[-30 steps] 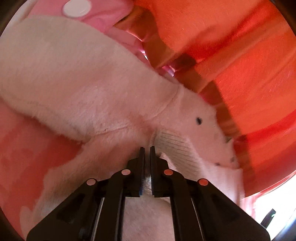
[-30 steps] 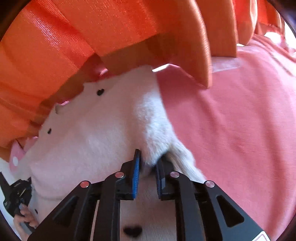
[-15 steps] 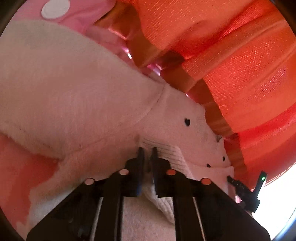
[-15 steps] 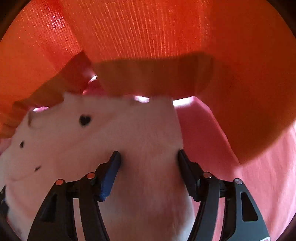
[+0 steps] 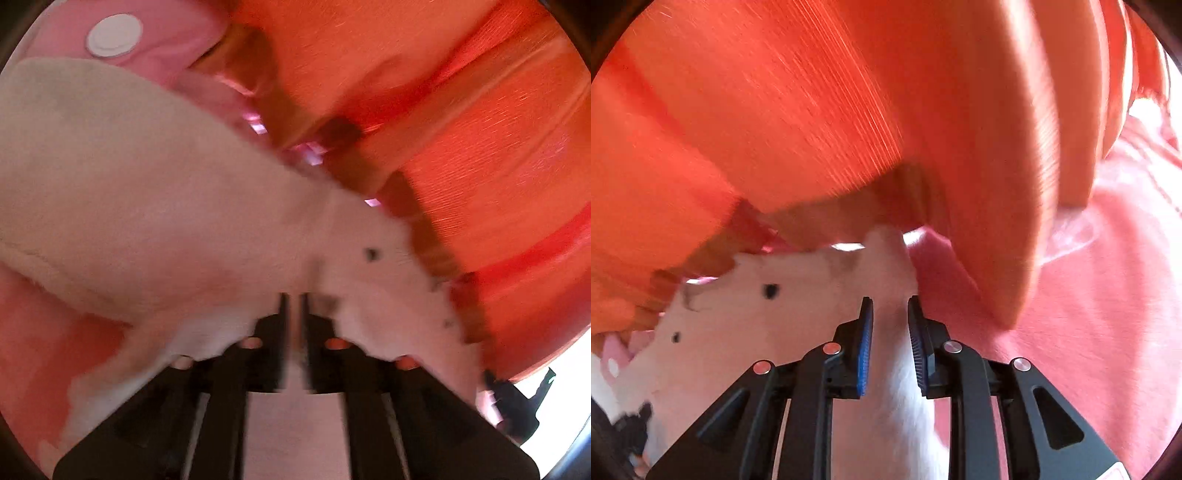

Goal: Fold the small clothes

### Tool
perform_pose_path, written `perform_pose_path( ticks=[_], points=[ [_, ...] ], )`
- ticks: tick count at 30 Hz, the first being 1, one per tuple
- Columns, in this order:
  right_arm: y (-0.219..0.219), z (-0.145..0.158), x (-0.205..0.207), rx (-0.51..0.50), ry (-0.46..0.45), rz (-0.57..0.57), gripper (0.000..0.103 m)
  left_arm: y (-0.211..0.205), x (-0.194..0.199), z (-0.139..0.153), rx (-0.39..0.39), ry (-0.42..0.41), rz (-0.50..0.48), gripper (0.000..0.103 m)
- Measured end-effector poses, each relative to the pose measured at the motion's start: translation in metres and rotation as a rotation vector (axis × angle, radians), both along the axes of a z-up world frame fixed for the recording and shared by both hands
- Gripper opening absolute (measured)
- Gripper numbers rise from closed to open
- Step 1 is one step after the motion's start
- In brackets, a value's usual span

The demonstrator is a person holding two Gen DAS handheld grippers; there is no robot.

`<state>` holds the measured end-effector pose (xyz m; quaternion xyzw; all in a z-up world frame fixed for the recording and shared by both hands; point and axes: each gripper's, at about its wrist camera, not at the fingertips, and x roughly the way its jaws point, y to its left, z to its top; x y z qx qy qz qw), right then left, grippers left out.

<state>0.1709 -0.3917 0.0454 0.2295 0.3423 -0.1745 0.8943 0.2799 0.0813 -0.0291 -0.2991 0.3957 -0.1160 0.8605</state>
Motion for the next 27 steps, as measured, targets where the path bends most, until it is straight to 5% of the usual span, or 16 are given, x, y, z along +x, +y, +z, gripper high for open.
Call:
perform_pose_path(
  ticks=[1, 2, 4, 6, 8, 12, 14, 17, 19, 21, 23, 27],
  points=[
    [0.005, 0.003, -0.007, 0.007, 0.000, 0.014, 0.024, -0.003, 0.000, 0.002, 0.002, 0.010, 0.002, 0.070],
    [0.010, 0.004, -0.010, 0.014, 0.012, 0.031, 0.028, -0.008, 0.000, 0.001, 0.000, 0.035, 0.019, 0.091],
    [0.020, 0.003, -0.019, 0.027, 0.067, 0.053, 0.031, -0.015, 0.001, -0.010, -0.033, 0.057, 0.010, 0.090],
    [0.028, 0.003, -0.034, 0.046, 0.068, 0.059, 0.031, -0.027, 0.001, -0.011, 0.049, 0.019, 0.017, 0.077],
    [0.036, 0.004, -0.043, 0.051, 0.062, 0.082, 0.031, -0.037, 0.002, -0.012, 0.065, 0.007, -0.049, 0.007],
    [0.047, -0.026, -0.044, -0.016, 0.130, 0.103, 0.023, -0.027, 0.004, -0.017, 0.037, 0.030, -0.009, 0.006],
    [0.039, -0.049, -0.048, -0.006, 0.169, 0.084, 0.007, -0.020, 0.003, -0.020, 0.041, 0.045, 0.007, 0.006],
    [0.043, -0.035, -0.052, 0.005, 0.167, 0.056, 0.008, -0.013, 0.000, -0.021, 0.031, 0.058, 0.014, 0.006],
    [0.060, -0.012, -0.060, 0.018, 0.128, 0.048, 0.020, -0.004, -0.007, -0.011, -0.025, 0.042, 0.028, 0.006],
    [0.087, 0.010, -0.075, 0.018, 0.080, 0.082, 0.021, 0.013, -0.017, 0.005, -0.081, 0.006, 0.073, 0.017],
    [0.114, 0.020, -0.088, 0.002, 0.053, 0.113, 0.025, 0.040, -0.029, 0.025, -0.075, -0.023, 0.152, 0.063],
    [0.172, 0.021, -0.112, -0.083, 0.050, 0.204, 0.039, 0.125, -0.053, 0.042, -0.046, -0.031, 0.359, 0.082]
  ],
)
